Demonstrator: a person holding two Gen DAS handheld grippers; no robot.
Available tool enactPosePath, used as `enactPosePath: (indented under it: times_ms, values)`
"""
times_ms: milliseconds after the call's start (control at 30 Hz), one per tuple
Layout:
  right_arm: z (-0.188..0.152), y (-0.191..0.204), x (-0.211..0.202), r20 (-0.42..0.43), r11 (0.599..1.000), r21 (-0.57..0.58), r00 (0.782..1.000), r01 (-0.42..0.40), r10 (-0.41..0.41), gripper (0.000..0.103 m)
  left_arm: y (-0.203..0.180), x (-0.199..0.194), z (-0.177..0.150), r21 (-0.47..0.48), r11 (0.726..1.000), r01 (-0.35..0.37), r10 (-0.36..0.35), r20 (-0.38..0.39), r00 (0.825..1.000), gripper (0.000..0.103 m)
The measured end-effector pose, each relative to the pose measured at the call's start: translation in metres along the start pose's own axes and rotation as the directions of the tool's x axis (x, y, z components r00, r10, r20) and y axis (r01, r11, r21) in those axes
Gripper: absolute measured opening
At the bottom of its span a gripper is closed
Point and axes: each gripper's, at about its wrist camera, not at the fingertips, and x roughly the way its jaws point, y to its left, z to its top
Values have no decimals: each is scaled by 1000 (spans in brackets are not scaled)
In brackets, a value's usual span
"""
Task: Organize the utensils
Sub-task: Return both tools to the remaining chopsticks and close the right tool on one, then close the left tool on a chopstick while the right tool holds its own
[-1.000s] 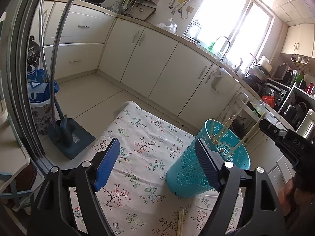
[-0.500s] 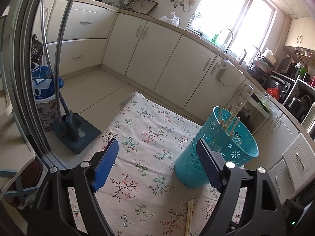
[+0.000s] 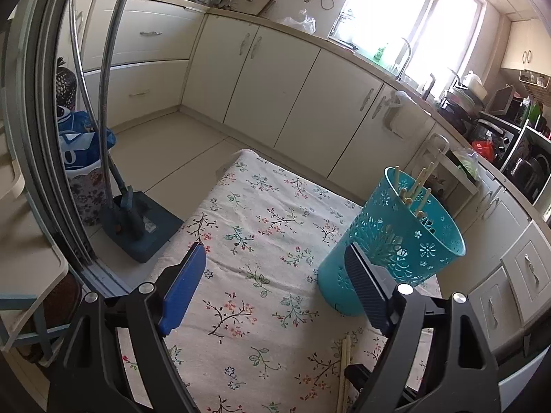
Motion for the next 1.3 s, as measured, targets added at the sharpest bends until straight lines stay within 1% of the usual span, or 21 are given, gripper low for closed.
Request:
enactPosePath:
  times_ms: [67,333,400,433,467,500,567,667,733,800,867,967,1000,1033,1067,1100,1167,1200,1233,1267,1300]
  values:
    - [-1,-3,-1,-3,1000,3,1000,4,-4,7,-1,1,0,3,1000,3,-3,-4,1000,79]
    - [-3,10,-6,-38,988,-125,995,91,-97,7,-9,6,-5,44,999,4,-2,-30,1000,79]
    - [-5,7,-11,-42,985,-139,993,107,-114,7,-13,9,-9,70,998,5,-1,-55,999,79]
    - [-7,4,-14,-42,984,-140,992,113,-120,7,-17,13,-12,89,996,16,-9,-81,997,79]
    - [-10,-2,-18,-40,984,-133,992,115,-121,7,-22,18,-16,118,993,29,-15,-116,993,79]
    - [-12,-9,-22,-37,986,-123,992,116,-121,7,-32,26,-23,173,984,36,-7,-167,986,79]
    - [-17,-23,-31,-30,988,-93,992,122,-125,7,-52,38,-40,273,960,62,8,-248,969,79]
    - [-20,-42,-40,-18,991,-39,992,128,-129,7,-75,47,-64,374,922,103,24,-320,947,77]
    - [-22,-50,-43,-12,992,-10,992,122,-123,7,-81,53,-76,393,912,117,35,-360,932,73]
    - [-23,-56,-45,-7,994,10,994,107,-107,7,-83,61,-86,394,910,129,48,-408,912,67]
    - [-23,-57,-46,-5,995,16,995,100,-100,7,-85,65,-93,412,903,120,74,-425,902,64]
    - [-22,-59,-46,-3,996,29,996,89,-89,7,-85,69,-98,423,898,119,87,-436,896,62]
    - [-22,-59,-46,-4,996,34,997,83,-83,9,-86,69,-98,430,895,117,93,-436,895,61]
    - [-22,-60,-45,-6,996,40,997,81,-80,13,-87,69,-100,442,889,114,99,-431,897,61]
    - [-22,-59,-44,-3,996,40,997,78,-78,14,-89,69,-102,454,883,116,102,-428,898,61]
    - [-21,-58,-42,-2,996,38,997,78,-78,16,-92,69,-105,468,876,117,106,-423,900,58]
    - [-20,-54,-40,1,996,20,996,86,-86,16,-96,68,-109,498,858,126,106,-412,905,47]
    - [-20,-53,-39,3,996,8,996,93,-94,16,-99,68,-110,515,847,132,106,-407,907,35]
    - [-20,-51,-39,3,995,-5,995,100,-100,16,-100,67,-111,528,835,152,92,-407,909,20]
    - [-20,-51,-39,3,995,-14,995,103,-103,16,-101,67,-111,531,830,169,79,-413,907,15]
    - [-20,-50,-39,3,994,-22,994,106,-106,10,-101,67,-111,529,824,202,55,-429,902,7]
